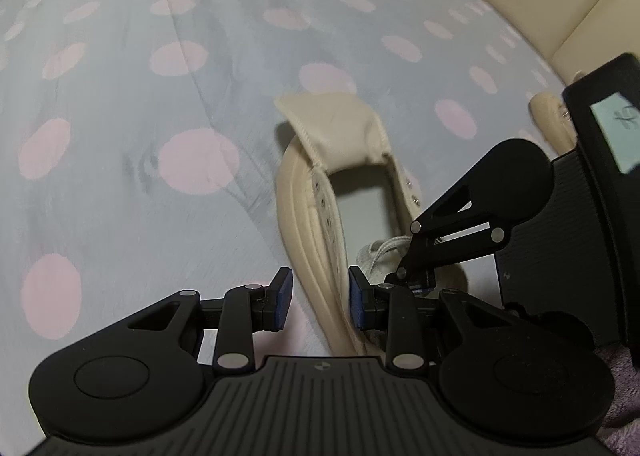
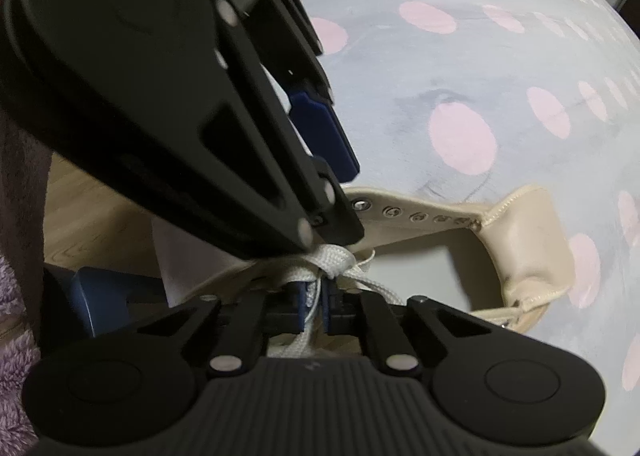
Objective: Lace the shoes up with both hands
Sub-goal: 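Lift the laces out of the sneaker with the right gripper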
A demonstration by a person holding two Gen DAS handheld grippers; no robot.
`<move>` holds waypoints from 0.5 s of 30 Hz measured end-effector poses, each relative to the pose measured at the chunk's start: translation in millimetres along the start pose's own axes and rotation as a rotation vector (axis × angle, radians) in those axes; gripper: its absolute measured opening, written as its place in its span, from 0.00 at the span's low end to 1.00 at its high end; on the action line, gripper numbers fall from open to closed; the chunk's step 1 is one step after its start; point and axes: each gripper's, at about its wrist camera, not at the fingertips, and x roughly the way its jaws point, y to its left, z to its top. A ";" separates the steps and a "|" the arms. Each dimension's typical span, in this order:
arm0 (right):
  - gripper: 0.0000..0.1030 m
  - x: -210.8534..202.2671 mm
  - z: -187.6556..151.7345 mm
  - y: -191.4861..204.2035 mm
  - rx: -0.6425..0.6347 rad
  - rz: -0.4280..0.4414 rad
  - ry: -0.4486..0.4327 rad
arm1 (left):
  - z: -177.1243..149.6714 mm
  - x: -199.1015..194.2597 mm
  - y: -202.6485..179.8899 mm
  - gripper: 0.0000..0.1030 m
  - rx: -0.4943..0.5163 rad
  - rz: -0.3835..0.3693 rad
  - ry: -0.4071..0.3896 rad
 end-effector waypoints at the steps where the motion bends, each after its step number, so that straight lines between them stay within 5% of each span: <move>1: 0.07 -3.3 -2.0 0.1 0.010 -0.008 -0.003 | 0.1 -4.3 -0.4 0.26 -0.001 -0.005 -0.017; 7: 0.07 -46.5 -22.7 -18.9 0.198 -0.060 -0.104 | 5.2 -25.8 -4.2 0.26 0.008 -0.019 -0.120; 15: 0.07 -106.1 -64.6 -52.5 0.440 -0.249 -0.198 | 5.5 -16.7 -6.5 0.26 0.011 0.020 -0.107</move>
